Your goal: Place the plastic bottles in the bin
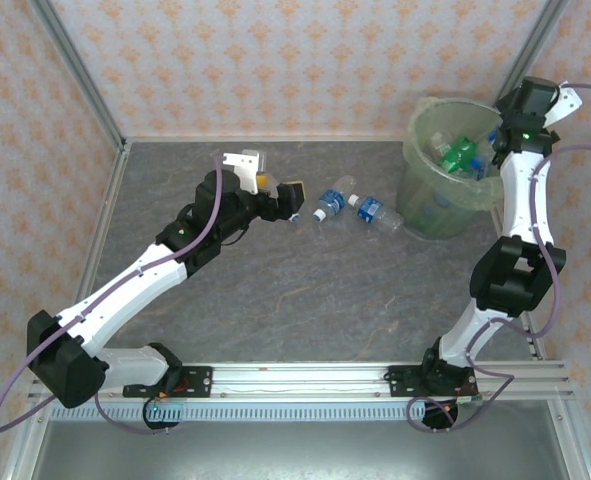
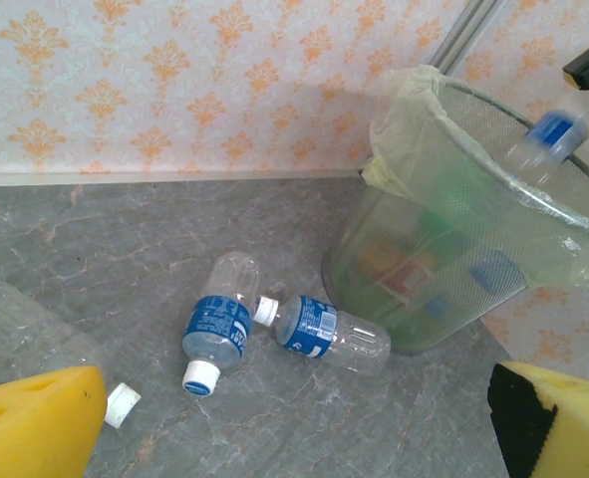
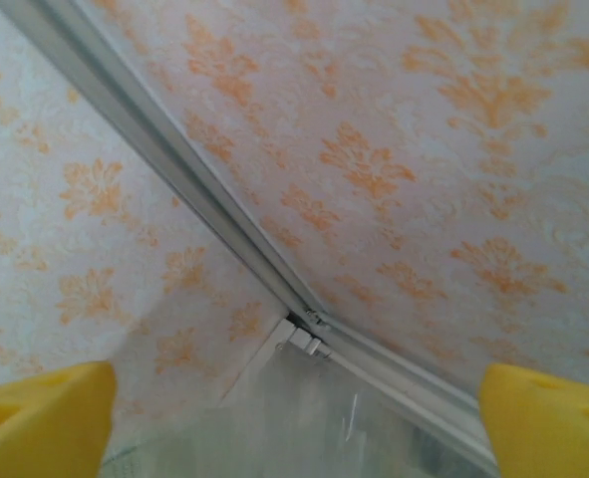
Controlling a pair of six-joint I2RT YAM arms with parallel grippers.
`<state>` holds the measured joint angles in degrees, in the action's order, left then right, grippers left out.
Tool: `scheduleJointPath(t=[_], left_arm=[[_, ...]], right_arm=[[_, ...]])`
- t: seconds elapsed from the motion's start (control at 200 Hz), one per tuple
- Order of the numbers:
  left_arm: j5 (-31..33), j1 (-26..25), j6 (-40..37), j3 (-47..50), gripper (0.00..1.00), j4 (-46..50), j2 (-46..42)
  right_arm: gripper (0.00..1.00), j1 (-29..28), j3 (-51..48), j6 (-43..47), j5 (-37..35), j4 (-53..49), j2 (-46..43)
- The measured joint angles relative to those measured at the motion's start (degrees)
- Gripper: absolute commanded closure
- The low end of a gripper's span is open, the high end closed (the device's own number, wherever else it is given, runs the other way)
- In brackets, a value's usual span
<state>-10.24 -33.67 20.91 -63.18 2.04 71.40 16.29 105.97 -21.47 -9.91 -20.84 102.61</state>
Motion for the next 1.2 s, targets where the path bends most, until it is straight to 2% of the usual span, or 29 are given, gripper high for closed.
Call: scheduleJointPath(t=[0.656,1.201], left_arm=[[0.2,0.4,0.1,-0.4,0.01,0.1,0.4],[0.2,0.8,2.2,0.0,0.01,1.6,0.6]], right_arm=[[0.0,-4.2,0.7,2.2,2.5,-3.5,-1.4],[0.0,-4.6,-11.5,0.6,17.7,-5.7,-6.9]])
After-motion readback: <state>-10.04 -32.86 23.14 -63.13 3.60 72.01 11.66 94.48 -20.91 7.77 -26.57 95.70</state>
